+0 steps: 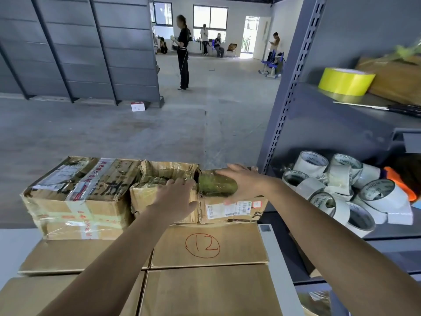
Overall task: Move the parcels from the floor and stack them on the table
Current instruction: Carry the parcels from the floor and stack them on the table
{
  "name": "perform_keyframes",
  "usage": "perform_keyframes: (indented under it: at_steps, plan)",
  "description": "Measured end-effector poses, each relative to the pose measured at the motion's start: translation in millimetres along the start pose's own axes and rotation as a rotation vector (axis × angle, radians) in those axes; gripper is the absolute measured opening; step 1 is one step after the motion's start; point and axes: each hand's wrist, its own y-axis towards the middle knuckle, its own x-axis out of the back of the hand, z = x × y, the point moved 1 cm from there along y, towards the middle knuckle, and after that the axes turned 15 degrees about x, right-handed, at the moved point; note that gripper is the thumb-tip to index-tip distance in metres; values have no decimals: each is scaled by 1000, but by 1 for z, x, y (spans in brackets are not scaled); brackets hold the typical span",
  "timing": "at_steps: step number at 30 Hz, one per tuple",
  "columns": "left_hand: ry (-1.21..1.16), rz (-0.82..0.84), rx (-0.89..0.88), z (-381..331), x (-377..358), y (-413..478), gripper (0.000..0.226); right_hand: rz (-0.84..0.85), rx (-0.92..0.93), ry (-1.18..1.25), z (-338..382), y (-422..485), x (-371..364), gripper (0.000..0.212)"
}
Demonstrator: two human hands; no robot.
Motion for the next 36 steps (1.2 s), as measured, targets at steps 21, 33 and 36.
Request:
perform_keyframes:
  at_steps: [21,33,36]
  plan:
    - [199,-240,65,-27,-14,13,53,-602,-637,1190,-45,-38,-62,107]
    - [188,-244,96,-31,-17,13,57,-643,-754,1438,-46,-50,-98,52]
    - [218,-255,91,-29,-20,15,60,-611,-793,1391,-54,-44,-112,55]
